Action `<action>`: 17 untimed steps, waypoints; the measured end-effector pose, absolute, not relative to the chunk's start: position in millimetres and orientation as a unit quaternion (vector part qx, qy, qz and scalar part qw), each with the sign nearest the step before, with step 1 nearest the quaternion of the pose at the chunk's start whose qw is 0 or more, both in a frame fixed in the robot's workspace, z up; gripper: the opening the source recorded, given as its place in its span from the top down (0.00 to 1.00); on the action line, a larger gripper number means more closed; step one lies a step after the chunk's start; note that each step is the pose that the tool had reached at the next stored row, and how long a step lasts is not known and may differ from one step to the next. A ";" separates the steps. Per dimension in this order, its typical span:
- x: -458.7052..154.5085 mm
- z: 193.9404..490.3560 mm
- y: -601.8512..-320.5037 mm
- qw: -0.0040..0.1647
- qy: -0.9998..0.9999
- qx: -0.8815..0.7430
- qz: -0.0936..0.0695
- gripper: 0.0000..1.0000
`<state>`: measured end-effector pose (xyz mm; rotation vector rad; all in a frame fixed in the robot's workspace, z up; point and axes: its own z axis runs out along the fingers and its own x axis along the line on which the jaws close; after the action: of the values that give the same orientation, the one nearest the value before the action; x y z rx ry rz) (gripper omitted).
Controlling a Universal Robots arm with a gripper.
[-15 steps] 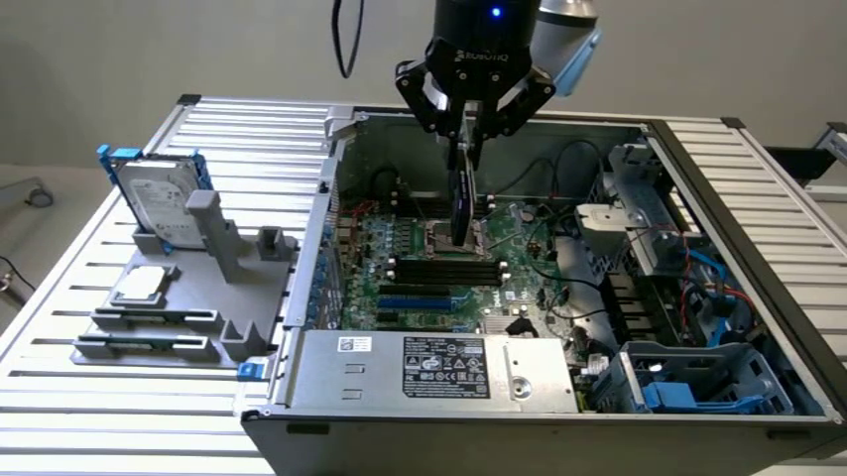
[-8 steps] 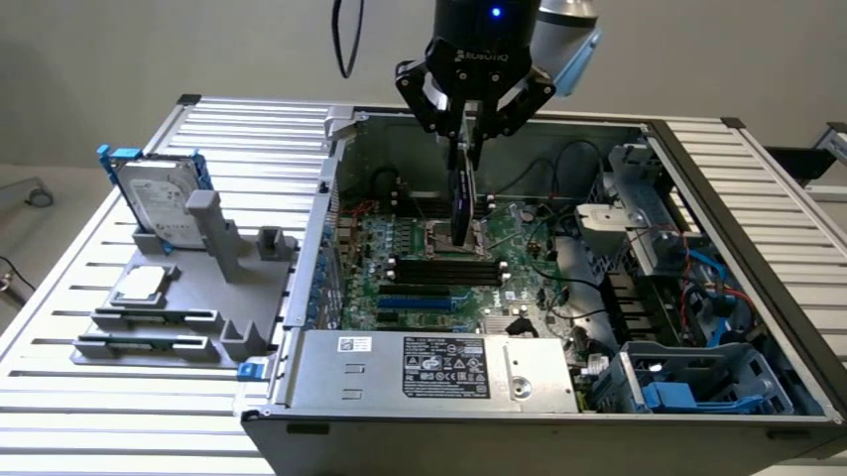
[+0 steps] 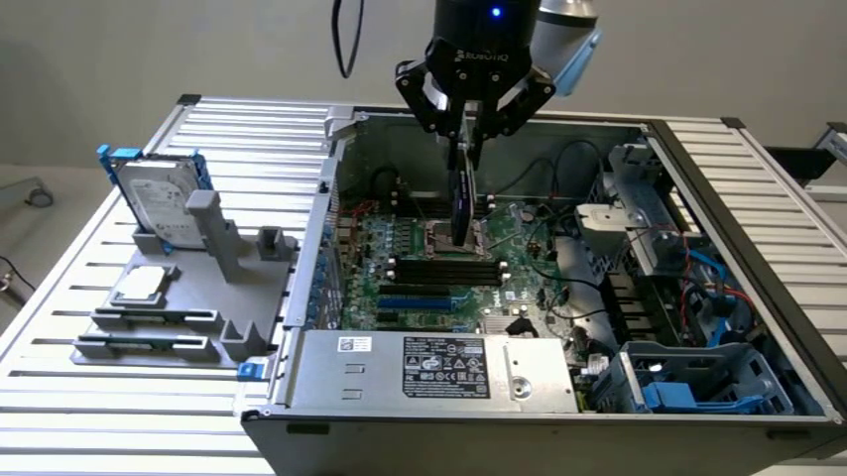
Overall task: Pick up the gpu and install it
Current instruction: 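Insert the gpu into the slot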
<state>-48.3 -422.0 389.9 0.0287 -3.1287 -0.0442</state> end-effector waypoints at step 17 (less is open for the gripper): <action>-48.3 389.7 -422.0 0.008 -0.987 0.161 -0.013 0.74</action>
<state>-48.3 -422.0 389.7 0.5038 -3.0839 -0.0407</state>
